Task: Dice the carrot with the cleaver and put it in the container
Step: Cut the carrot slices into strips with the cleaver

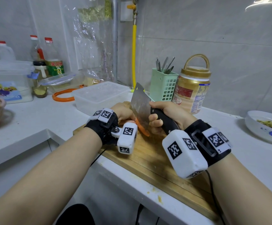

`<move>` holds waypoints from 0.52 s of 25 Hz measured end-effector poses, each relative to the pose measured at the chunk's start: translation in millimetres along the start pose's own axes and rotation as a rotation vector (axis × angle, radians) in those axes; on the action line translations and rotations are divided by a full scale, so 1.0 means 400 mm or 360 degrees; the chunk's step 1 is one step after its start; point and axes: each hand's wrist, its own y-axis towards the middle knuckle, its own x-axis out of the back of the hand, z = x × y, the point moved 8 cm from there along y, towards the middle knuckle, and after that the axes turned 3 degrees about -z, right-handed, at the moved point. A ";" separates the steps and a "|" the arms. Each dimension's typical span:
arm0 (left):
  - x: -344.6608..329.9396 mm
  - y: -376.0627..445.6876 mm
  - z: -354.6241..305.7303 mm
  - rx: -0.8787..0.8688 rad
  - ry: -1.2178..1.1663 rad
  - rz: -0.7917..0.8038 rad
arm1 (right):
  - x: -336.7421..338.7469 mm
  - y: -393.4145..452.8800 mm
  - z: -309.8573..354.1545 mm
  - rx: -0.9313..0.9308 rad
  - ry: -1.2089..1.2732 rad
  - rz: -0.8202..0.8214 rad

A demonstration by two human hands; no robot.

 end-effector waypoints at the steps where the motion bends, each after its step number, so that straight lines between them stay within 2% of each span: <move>1: 0.000 -0.002 0.001 -0.0007 -0.0004 0.0004 | 0.000 -0.001 -0.001 0.0004 -0.0003 -0.0002; 13: -0.011 0.019 0.016 0.0061 -0.0023 0.0069 | 0.006 0.003 -0.010 -0.0027 -0.0003 -0.0047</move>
